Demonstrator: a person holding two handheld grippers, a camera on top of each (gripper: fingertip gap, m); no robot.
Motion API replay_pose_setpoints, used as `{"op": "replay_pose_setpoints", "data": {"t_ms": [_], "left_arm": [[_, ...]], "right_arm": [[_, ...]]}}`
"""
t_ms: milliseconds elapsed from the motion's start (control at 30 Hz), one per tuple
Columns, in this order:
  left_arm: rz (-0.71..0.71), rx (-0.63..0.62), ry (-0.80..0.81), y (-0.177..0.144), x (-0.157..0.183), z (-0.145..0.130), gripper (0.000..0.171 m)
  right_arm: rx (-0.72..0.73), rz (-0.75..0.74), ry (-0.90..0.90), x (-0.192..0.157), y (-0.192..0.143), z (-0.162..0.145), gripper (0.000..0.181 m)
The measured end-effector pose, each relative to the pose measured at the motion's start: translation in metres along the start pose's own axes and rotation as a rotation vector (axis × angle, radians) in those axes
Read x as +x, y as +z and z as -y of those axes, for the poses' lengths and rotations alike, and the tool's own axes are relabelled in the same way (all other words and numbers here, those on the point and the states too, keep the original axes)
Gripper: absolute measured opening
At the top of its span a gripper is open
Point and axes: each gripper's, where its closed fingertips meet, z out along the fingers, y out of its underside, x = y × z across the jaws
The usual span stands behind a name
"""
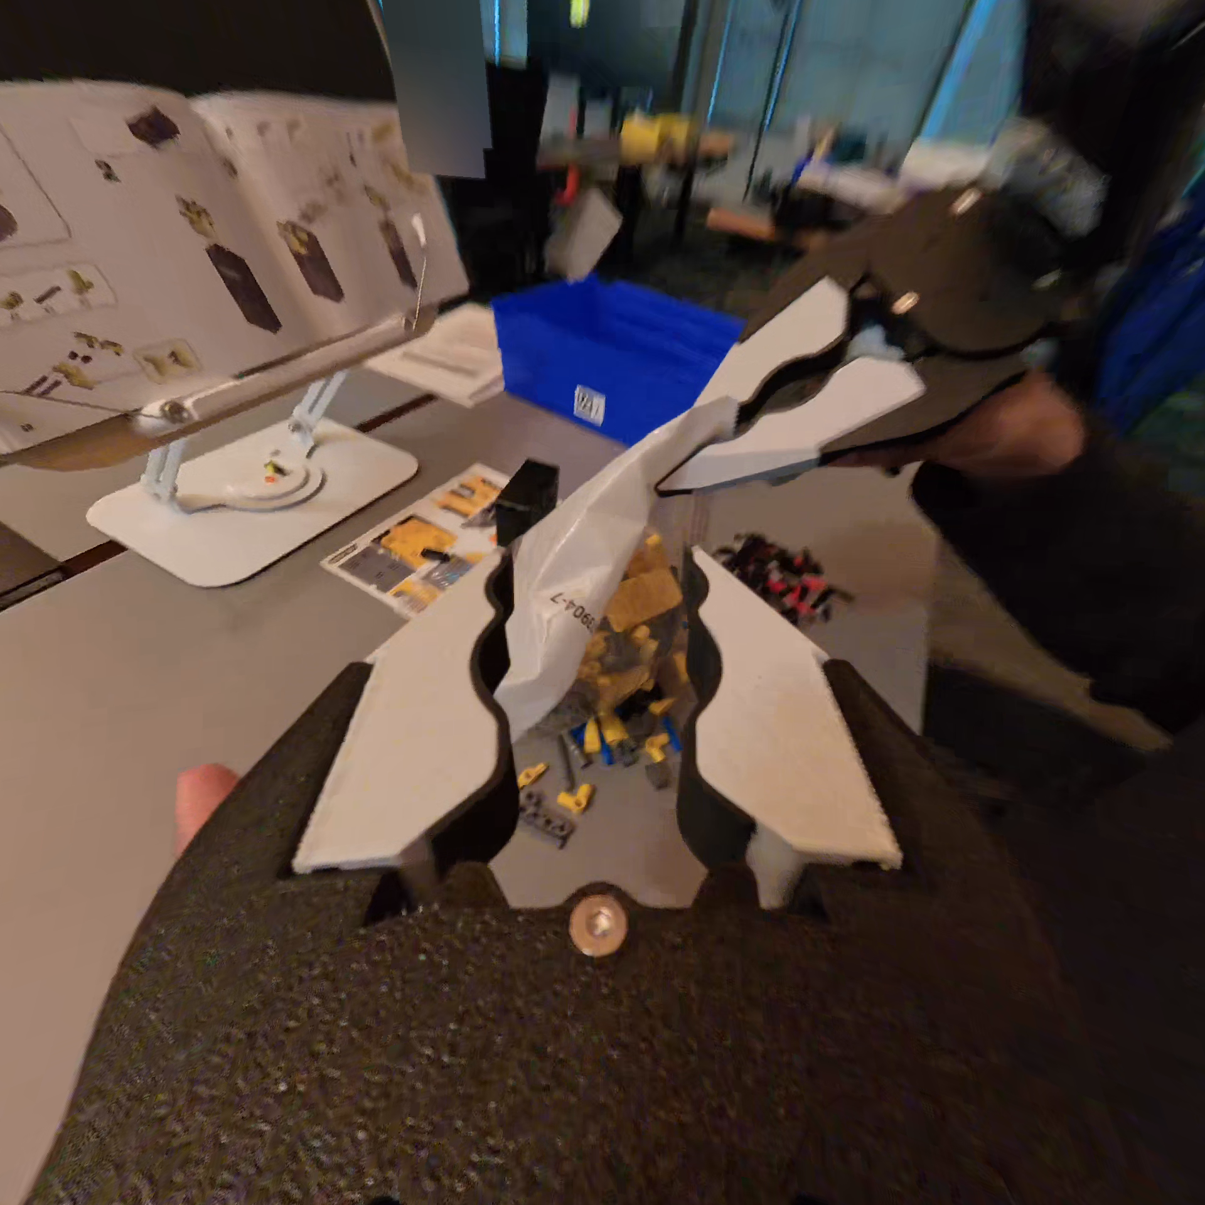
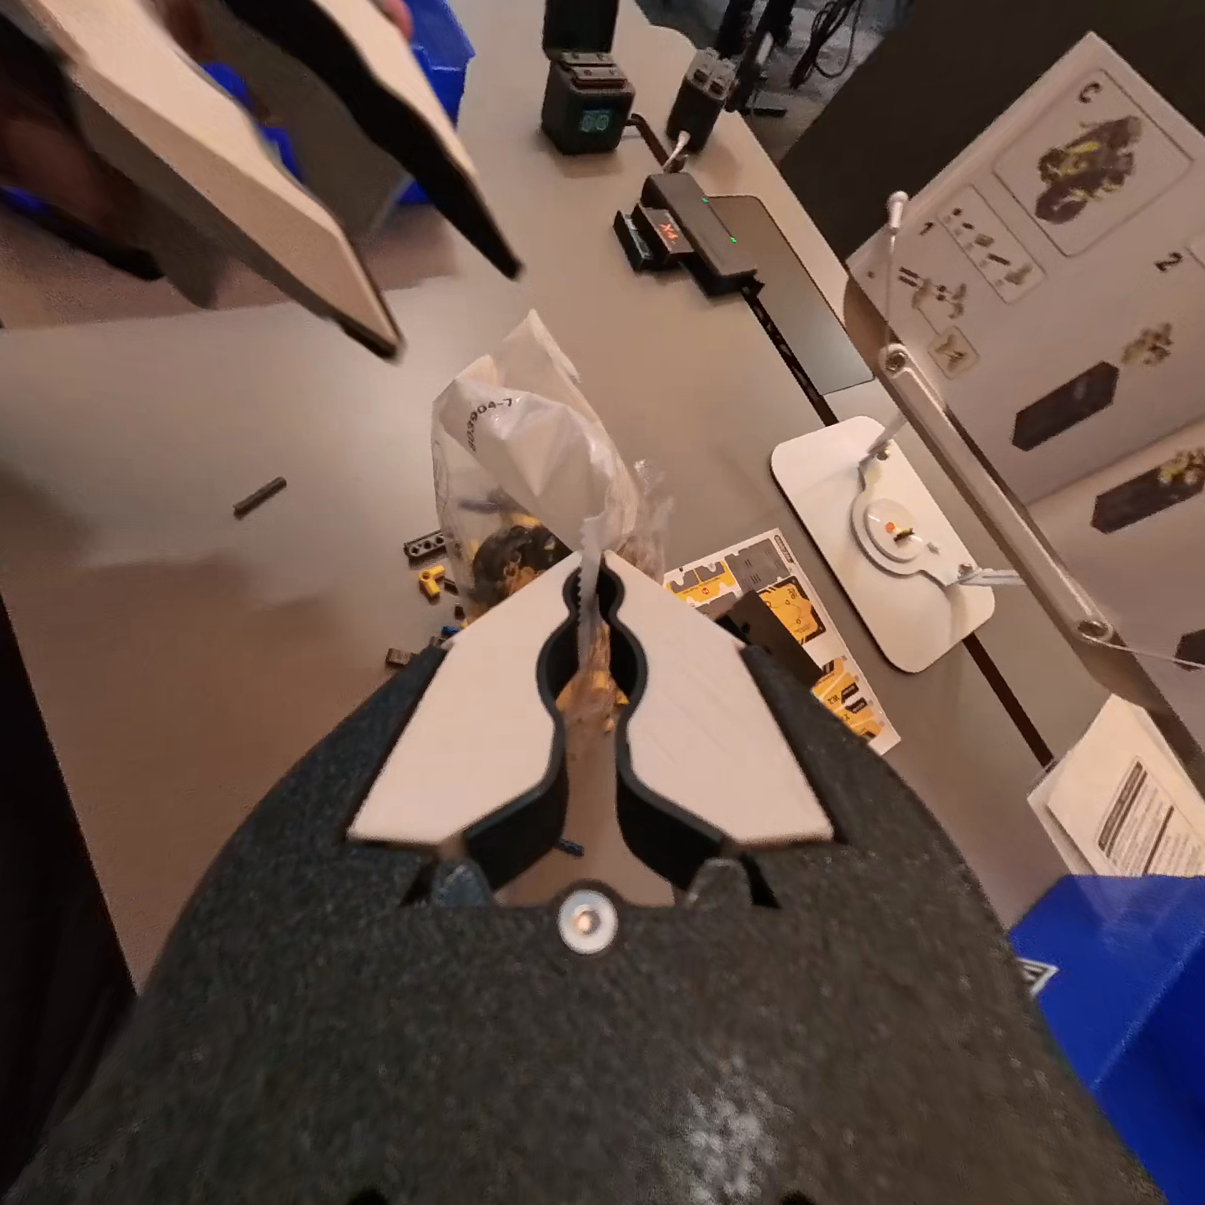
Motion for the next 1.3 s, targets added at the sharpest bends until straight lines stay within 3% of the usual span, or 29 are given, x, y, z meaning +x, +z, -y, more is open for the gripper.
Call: {"op": "replay_pose_setpoints", "data": {"t_ms": [67, 200, 300, 333, 400, 500, 633, 700, 800, 933, 1033, 1300], "left_arm": [[0.000, -0.102, 0.091, 0.017, 0.004, -0.006, 0.051], [-0.013, -0.163, 0.211, 0.043, 0.011, -0.004, 0.052], [-0.022, -0.217, 0.264, 0.056, 0.012, -0.007, 0.050], [-0.026, -0.218, 0.269, 0.058, 0.013, -0.006, 0.045], [-0.027, -0.223, 0.291, 0.061, 0.014, -0.007, 0.014], [-0.062, -0.216, 0.279, 0.064, 0.020, -0.009, 0.003], [-0.044, -0.197, 0.286, 0.066, 0.017, -0.005, 0.000], [-0.053, -0.183, 0.268, 0.064, 0.018, 0.000, 0.000], [-0.072, -0.148, 0.221, 0.062, 0.017, 0.009, 0.000], [-0.054, -0.086, 0.163, 0.059, 0.008, 0.022, 0.000], [-0.072, -0.051, 0.078, 0.056, 0.000, 0.023, 0.000], [-0.084, 0.051, -0.112, 0.034, -0.030, 0.010, 0.000]], "right_arm": [[-0.015, -0.002, -0.035, -0.003, 0.002, 0.002, 0.000], [-0.005, 0.062, -0.107, -0.018, 0.003, 0.009, 0.000], [-0.026, 0.027, -0.119, -0.012, 0.005, 0.002, 0.000], [-0.014, 0.017, -0.104, -0.010, 0.005, 0.001, 0.000], [0.034, 0.035, -0.056, -0.012, 0.003, -0.002, 0.002], [0.143, 0.021, 0.021, -0.012, 0.001, -0.007, 0.015], [0.199, -0.090, 0.096, -0.004, 0.002, -0.034, 0.050], [0.181, -0.162, 0.128, 0.001, 0.007, -0.057, 0.051], [0.119, -0.081, 0.218, -0.015, 0.021, -0.087, 0.052], [0.053, 0.018, 0.314, -0.025, 0.030, -0.110, 0.052], [-0.010, 0.056, 0.324, -0.026, 0.033, -0.122, 0.021], [0.034, 0.038, 0.309, -0.007, 0.023, -0.106, 0.004]]}}
